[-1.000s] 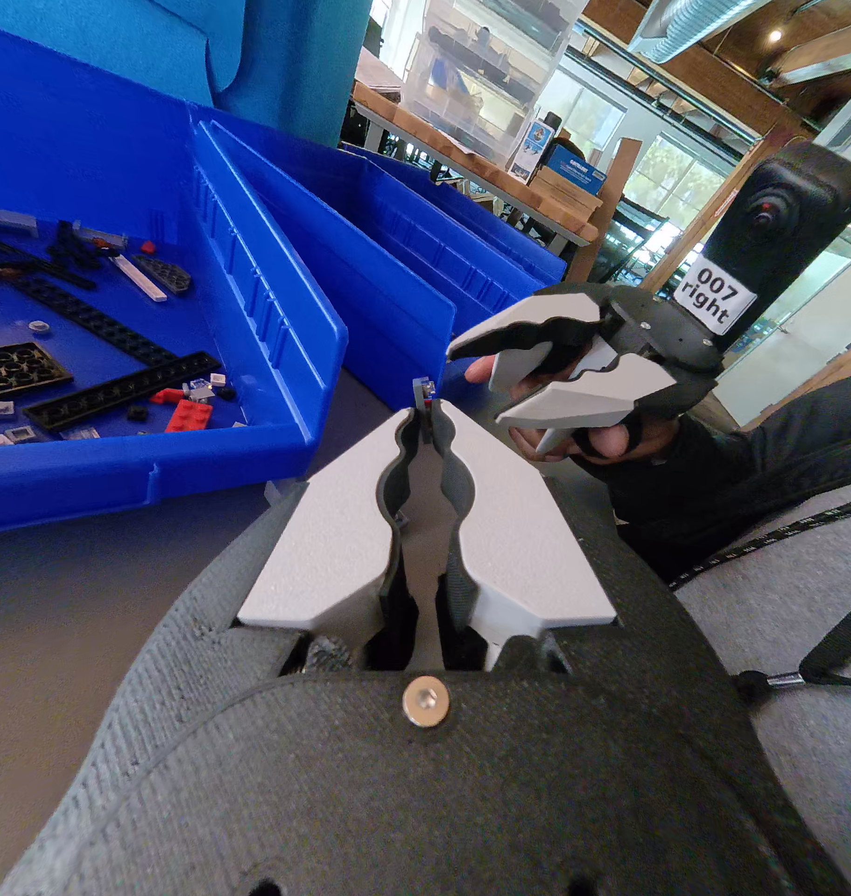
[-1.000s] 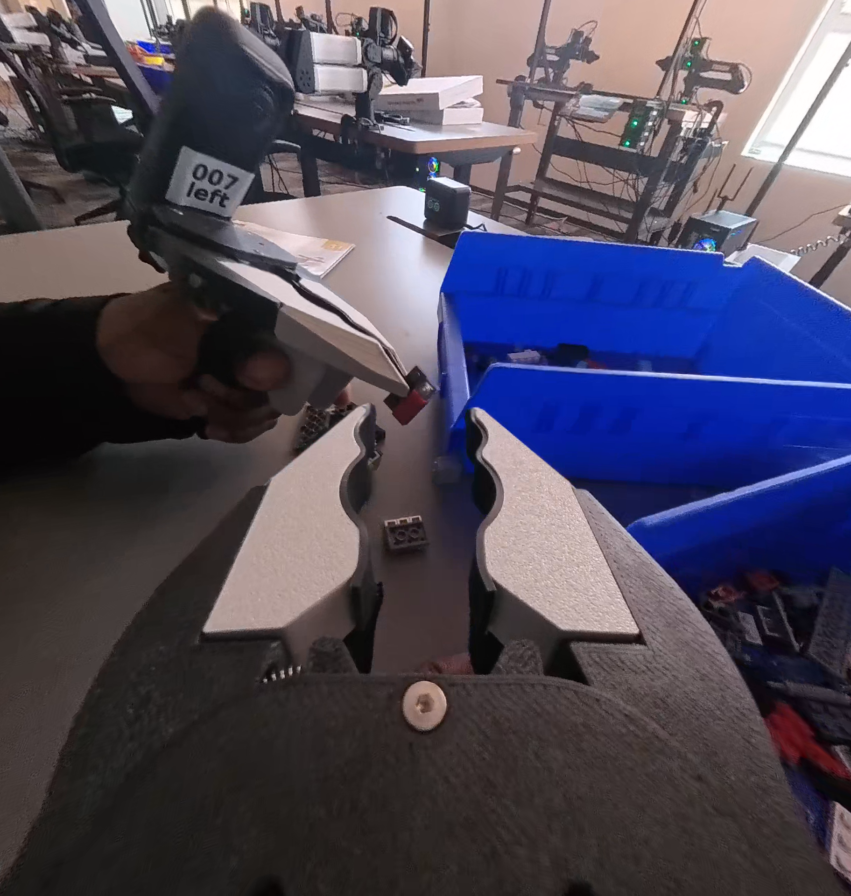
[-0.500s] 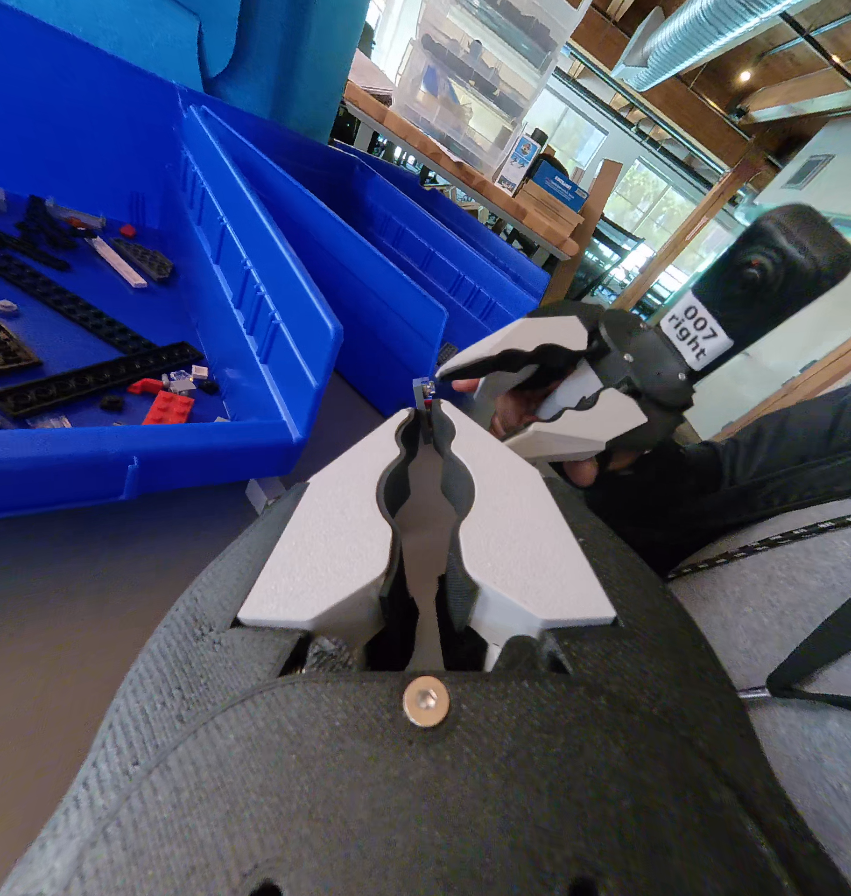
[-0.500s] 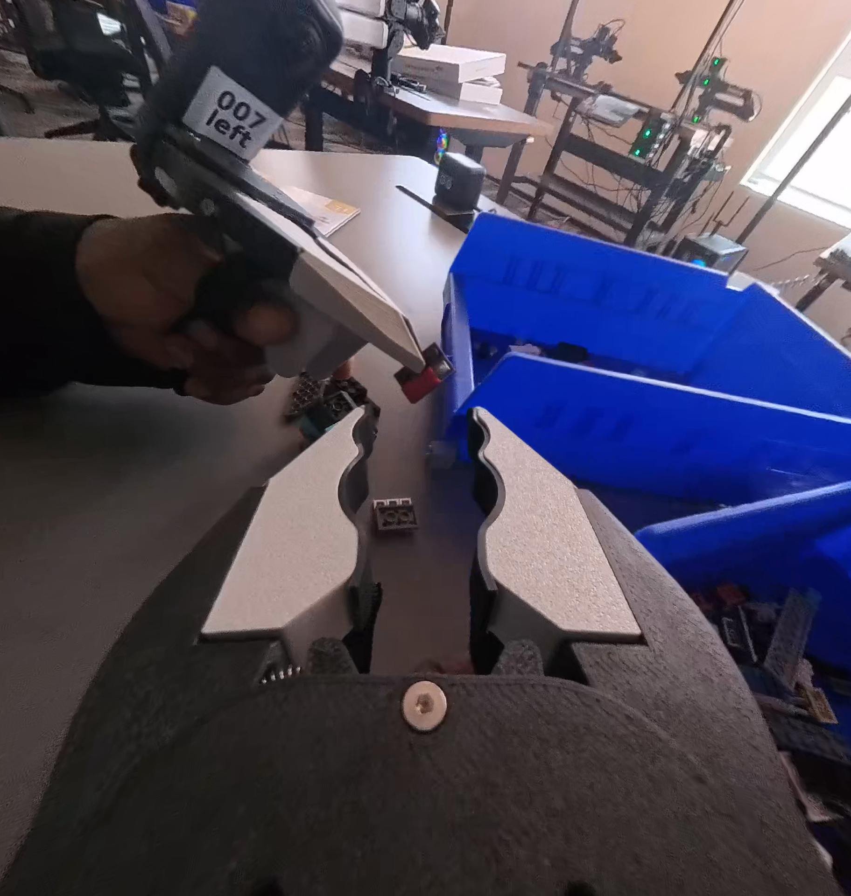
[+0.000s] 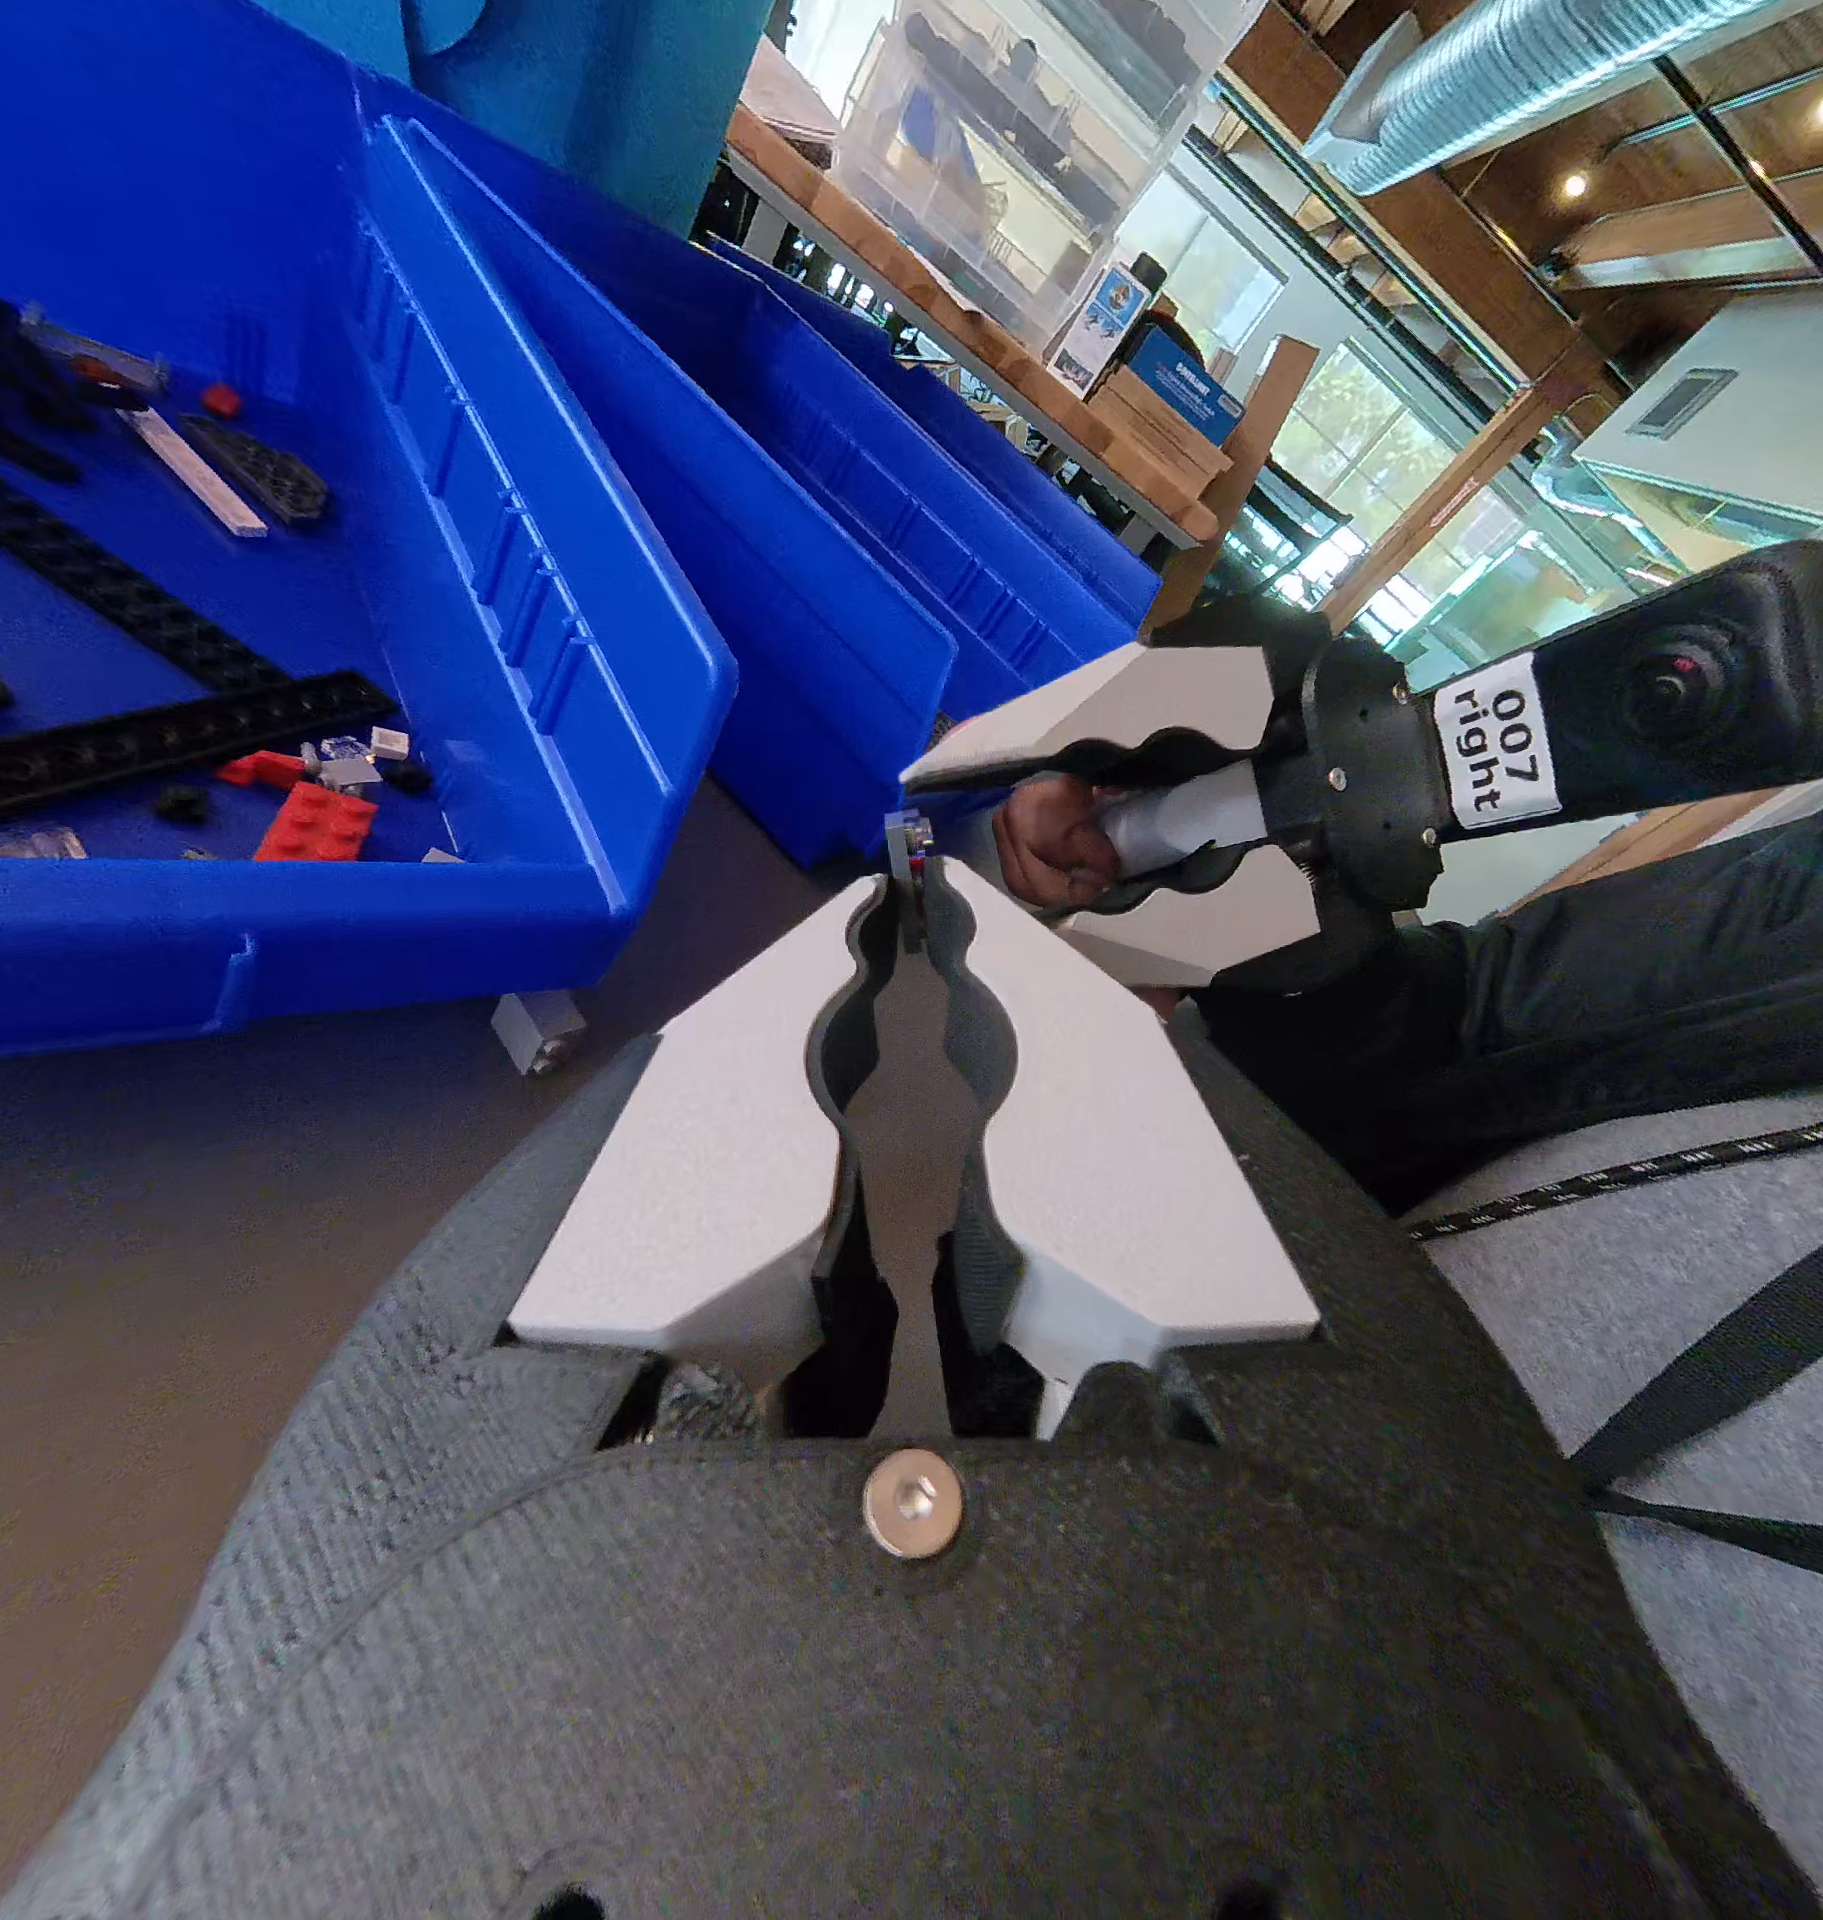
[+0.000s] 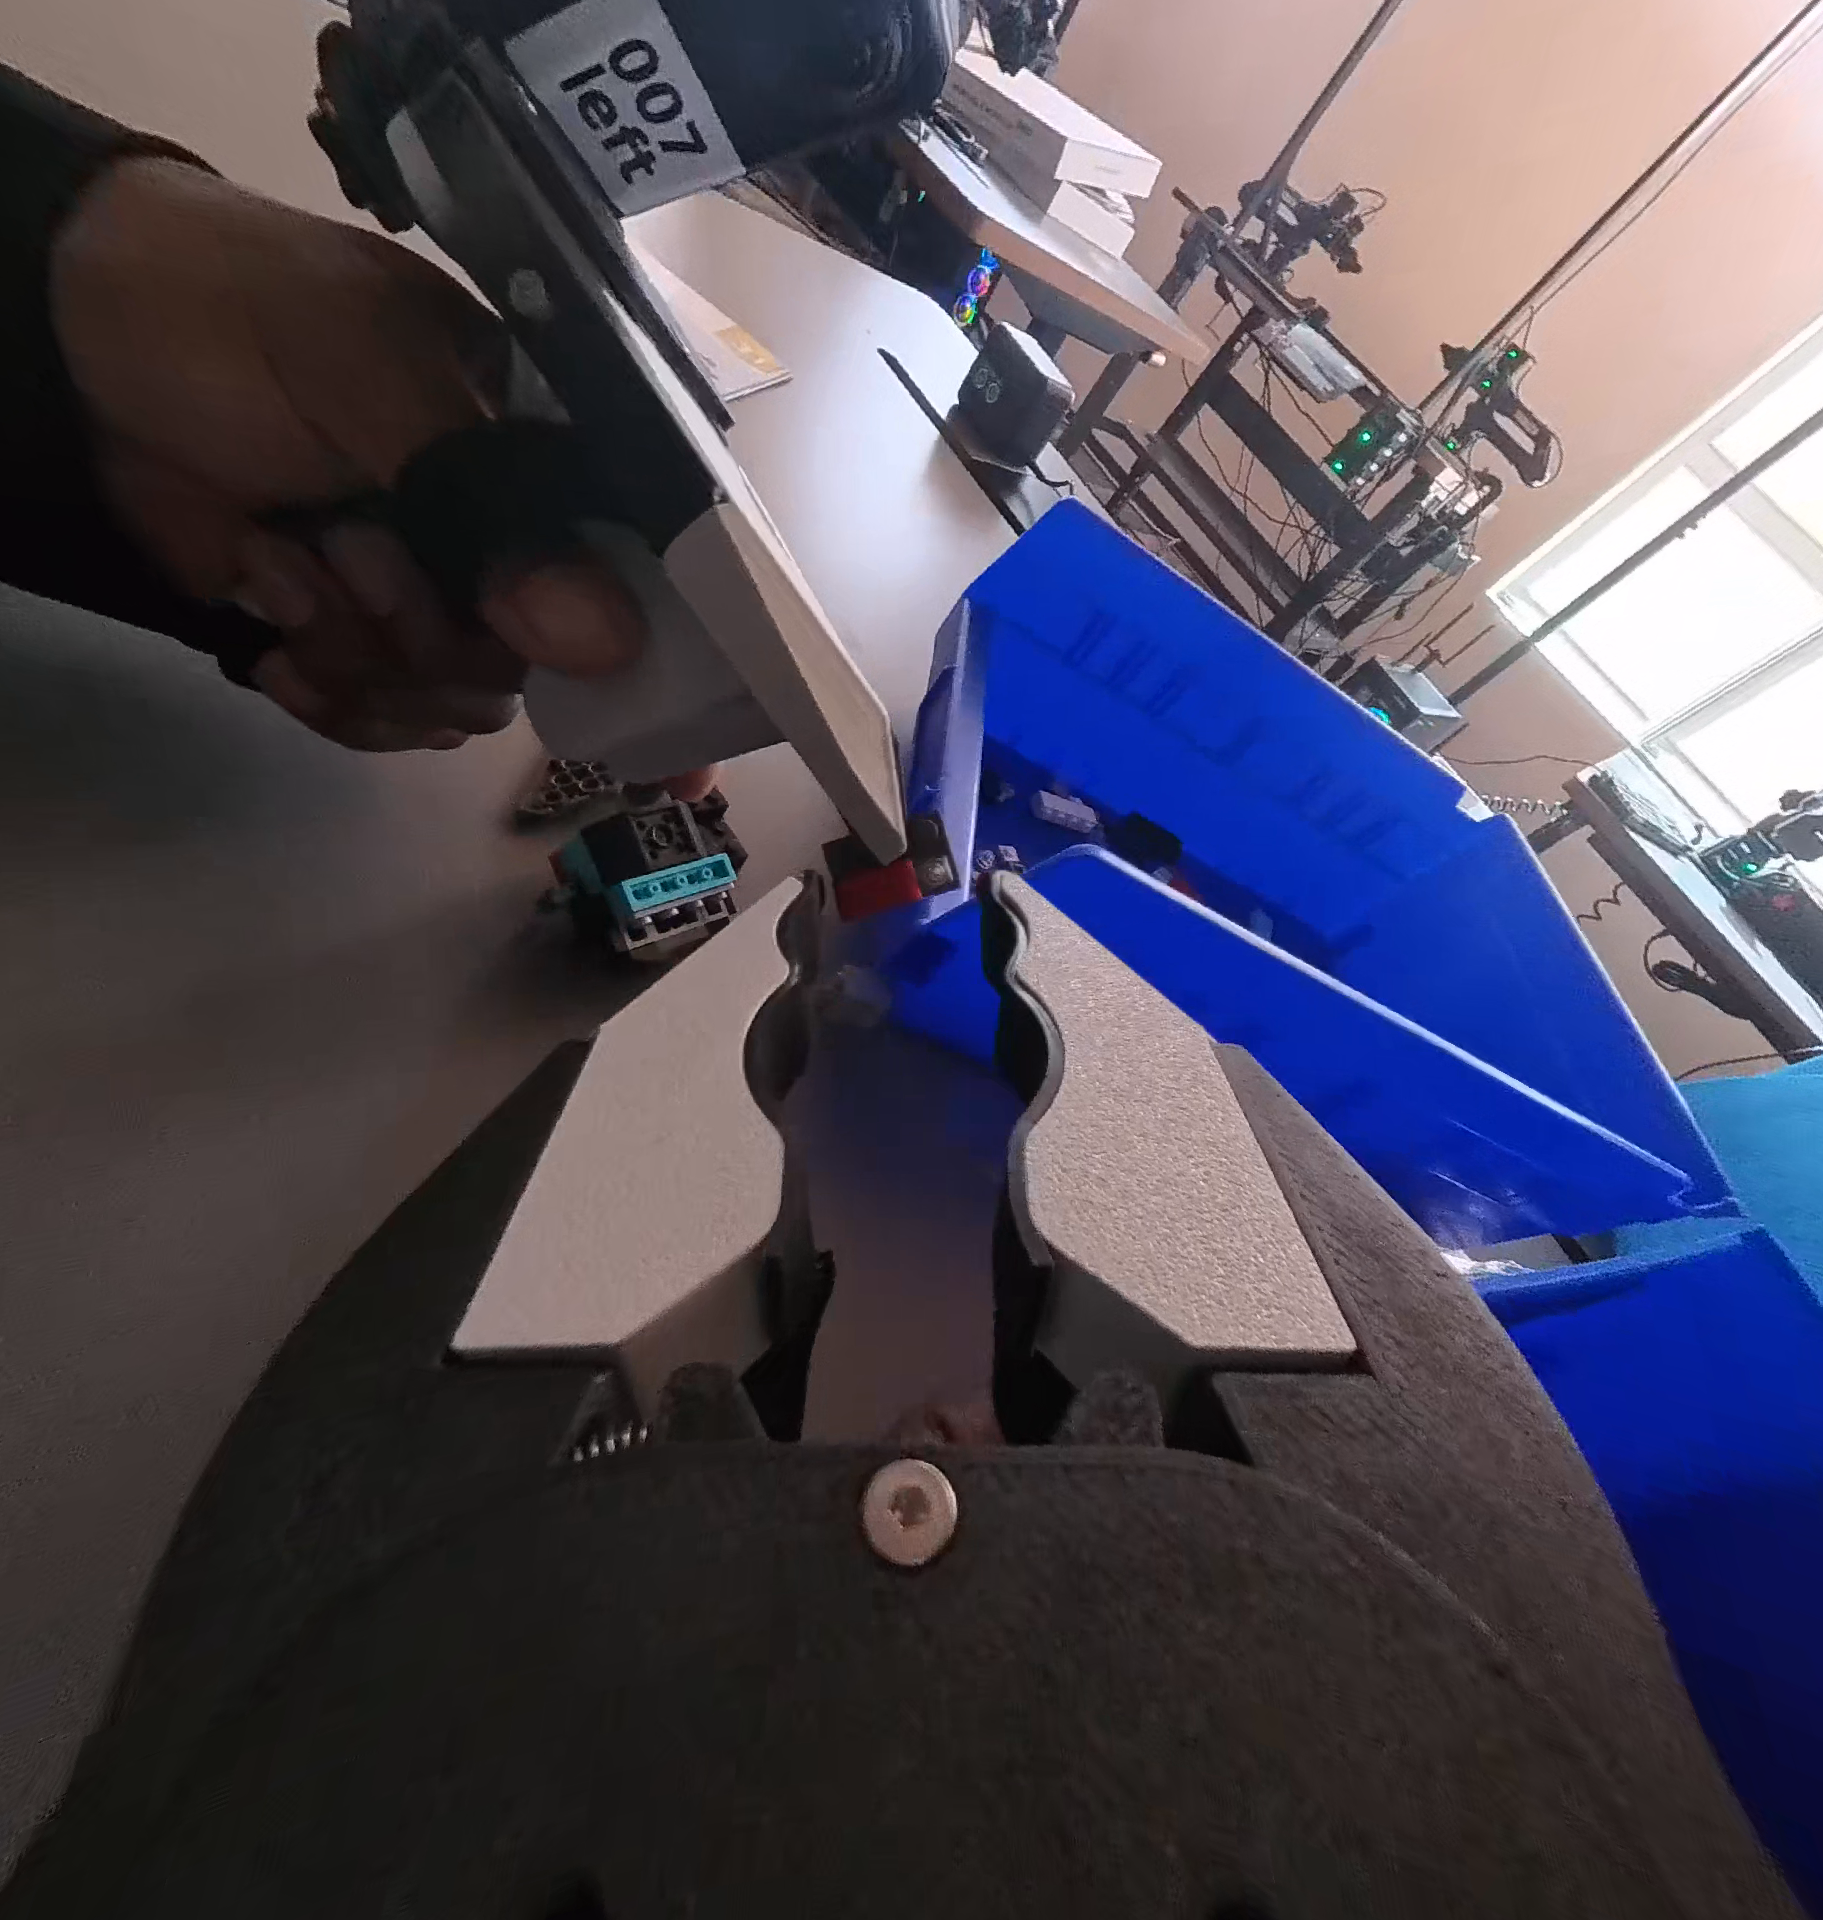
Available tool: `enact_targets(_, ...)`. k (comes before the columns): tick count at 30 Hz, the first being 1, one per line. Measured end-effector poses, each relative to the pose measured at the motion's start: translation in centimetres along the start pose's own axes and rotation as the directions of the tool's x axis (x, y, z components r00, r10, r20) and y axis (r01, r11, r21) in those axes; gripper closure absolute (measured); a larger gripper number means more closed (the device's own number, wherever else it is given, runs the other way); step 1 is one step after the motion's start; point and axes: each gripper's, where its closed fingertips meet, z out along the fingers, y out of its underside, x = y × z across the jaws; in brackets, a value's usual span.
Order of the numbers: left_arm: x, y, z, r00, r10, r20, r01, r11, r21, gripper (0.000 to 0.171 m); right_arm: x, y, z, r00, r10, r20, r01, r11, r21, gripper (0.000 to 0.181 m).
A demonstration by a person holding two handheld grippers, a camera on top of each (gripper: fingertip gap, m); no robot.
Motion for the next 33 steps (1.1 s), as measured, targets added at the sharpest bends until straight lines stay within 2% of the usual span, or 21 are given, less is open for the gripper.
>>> enact_targets(10, 0.2, 0.6, 0.6, 0.997, 0.072, 0.018, -0.071, 0.997, -0.043, 0.166, -0.4, 0.6, 0.1, 0.999, -0.009, 0.033, 0.01, 1.0, -0.011, 0.154)
enact_targets(14, 0.1, 0.9, 0.7, 0.994, 0.106, 0.032, -0.104, 0.993, -0.06, 0.166, -0.6, 0.9, 0.1, 0.998, 0.039, 0.053, -0.039, 0.999, -0.007, 0.154)
enact_targets(17, 0.1, 0.7, 0.4, 0.992, 0.12, 0.042, -0.117, 0.991, -0.058, 0.166, -0.5, 0.6, -0.4, 0.99, 0.125, 0.07, -0.126, 0.992, 0.008, 0.154)
enact_targets(20, -0.5, -0.9, -0.9, 0.99, 0.122, 0.075, -0.122, 0.992, -0.013, 0.166, 2.4, -1.4, -2.0, 0.975, 0.191, 0.111, -0.192, 0.981, -0.002, 0.149)
enact_targets(23, -0.3, -1.9, -1.7, 0.989, 0.123, 0.077, -0.124, 0.992, 0.013, 0.166, 8.8, -3.7, -3.0, 0.976, 0.18, 0.123, -0.174, 0.983, -0.053, 0.148)
enact_targets(25, 0.0, -2.1, -1.8, 0.986, 0.141, 0.087, -0.143, 0.99, 0.013, 0.166, 12.0, -3.9, -2.3, 0.974, 0.173, 0.144, -0.154, 0.979, -0.133, 0.146)
enact_targets(28, 0.3, -1.9, -1.5, 0.985, 0.148, 0.089, -0.149, 0.989, 0.007, 0.166, 12.2, -2.1, 0.1, 0.952, 0.195, 0.235, -0.123, 0.949, -0.289, 0.141)
enact_targets(29, 0.3, -1.9, -1.5, 0.984, 0.15, 0.092, -0.151, 0.988, 0.003, 0.166, 12.9, -1.8, 0.7, 0.961, 0.166, 0.22, -0.091, 0.944, -0.316, 0.14)
enact_targets(31, 0.3, -1.9, -1.5, 0.983, 0.155, 0.1, -0.155, 0.988, -0.003, 0.166, 15.1, -2.3, 1.5, 0.971, 0.164, 0.175, -0.104, 0.946, -0.308, 0.141)
enact_targets(33, 0.2, -1.9, -1.7, 0.982, 0.154, 0.108, -0.154, 0.988, -0.006, 0.166, 14.1, -2.0, 2.3, 0.939, 0.252, 0.233, -0.164, 0.926, -0.339, 0.14)
